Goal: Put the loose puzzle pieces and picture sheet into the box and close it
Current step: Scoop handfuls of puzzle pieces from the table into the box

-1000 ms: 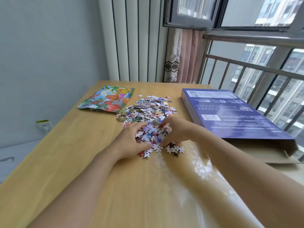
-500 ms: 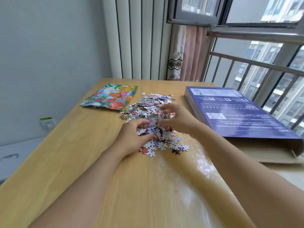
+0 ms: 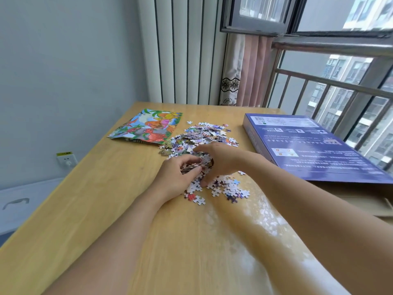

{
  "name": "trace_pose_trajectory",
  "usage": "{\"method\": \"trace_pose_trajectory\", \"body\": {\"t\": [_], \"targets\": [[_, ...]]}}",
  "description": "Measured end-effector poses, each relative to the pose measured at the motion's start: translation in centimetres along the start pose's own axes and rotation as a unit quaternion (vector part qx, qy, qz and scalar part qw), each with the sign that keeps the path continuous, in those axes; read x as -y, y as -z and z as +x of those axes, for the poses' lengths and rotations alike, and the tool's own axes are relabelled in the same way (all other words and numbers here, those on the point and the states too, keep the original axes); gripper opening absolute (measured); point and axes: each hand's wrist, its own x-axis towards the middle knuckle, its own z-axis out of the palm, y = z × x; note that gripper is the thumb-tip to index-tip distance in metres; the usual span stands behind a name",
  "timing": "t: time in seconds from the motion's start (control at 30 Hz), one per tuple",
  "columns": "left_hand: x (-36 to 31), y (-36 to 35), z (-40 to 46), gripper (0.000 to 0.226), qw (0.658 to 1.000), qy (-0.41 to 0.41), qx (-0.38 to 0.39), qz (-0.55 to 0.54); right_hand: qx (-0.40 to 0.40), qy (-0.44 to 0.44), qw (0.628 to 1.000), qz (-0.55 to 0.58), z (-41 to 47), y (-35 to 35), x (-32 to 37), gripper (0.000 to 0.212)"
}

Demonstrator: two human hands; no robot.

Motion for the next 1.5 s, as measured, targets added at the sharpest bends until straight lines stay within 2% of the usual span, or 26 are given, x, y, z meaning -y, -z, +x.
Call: {"method": "trace_pose_trajectory", "body": {"t": [0.23,0.3,0.4,0.47,0.5,0.7,0.8,0.87,0.97,1.03,1.1,1.17,1.3,1.4,1.47,1.5], "targets": [[0.0,0.5,0.1,0.064,0.999,0.035,-0.001,-0.037,-0.039,0.021,0.999,-0.007,0.2,0.0,-0.6,0.075],[0.2,0.5,0.1,0.069,0.999,0.032,0.014,-0.025,-0.041,0.023,0.998,-0.029,0.0,-0.1,-0.5,0.077],[0.3,0.4,0.2,0.072,0.999,0.029,0.027,-0.018,-0.024,0.023,0.997,-0.069,-0.1,-0.5,0.0,0.096],[0.2,0.4,0.3,0.070,0.999,0.027,0.016,-0.019,-0.005,0.014,0.997,-0.070,-0.1,-0.5,0.3,0.106],[0.2,0.4,0.4,0.068,0.999,0.028,0.008,-0.023,0.000,0.011,0.997,-0.070,0.0,-0.4,0.4,0.104],[0.0,0.5,0.5,0.052,0.989,0.061,-0.013,-0.131,-0.065,0.028,0.995,-0.073,-0.2,-0.4,0.3,0.050],[-0.4,0.6,0.4,0.051,0.987,0.055,-0.023,-0.151,-0.092,0.015,0.993,-0.079,-0.6,-0.3,0.1,0.045],[-0.3,0.5,0.5,0.039,0.988,0.049,-0.032,-0.143,-0.115,0.013,0.990,-0.080,-0.8,-0.3,0.0,0.042],[-0.2,0.5,0.5,0.027,0.988,0.042,-0.057,-0.136,-0.154,-0.002,0.988,-0.006,-1.0,-0.2,-0.7,0.041],[-0.1,0.4,0.7,0.024,0.987,0.042,-0.077,-0.134,-0.167,-0.021,0.982,0.086,-1.4,-0.1,-1.5,0.043],[-0.1,0.4,0.7,0.022,0.986,0.040,-0.089,-0.135,-0.184,-0.041,0.953,0.237,-2.1,0.0,-2.3,0.037],[-0.1,0.3,0.7,0.020,0.985,0.033,-0.102,-0.132,-0.174,-0.067,0.899,0.397,-3.3,0.1,-2.9,0.036],[-0.2,0.3,0.4,0.022,0.989,-0.017,-0.135,-0.058,-0.115,-0.109,0.739,0.654,-5.4,-0.4,-3.8,0.043],[-0.3,0.1,0.3,0.024,0.986,-0.049,-0.159,-0.019,-0.080,-0.117,0.652,0.744,-6.5,-1.1,-4.0,0.013],[-0.5,-0.2,0.3,0.024,0.985,-0.062,-0.163,-0.008,-0.053,-0.130,0.591,0.794,-7.1,-1.5,-3.8,0.013],[-0.6,-0.4,0.2,0.023,0.985,-0.068,-0.161,0.000,-0.037,-0.133,0.548,0.825,-7.2,-1.8,-3.8,0.021]]}}
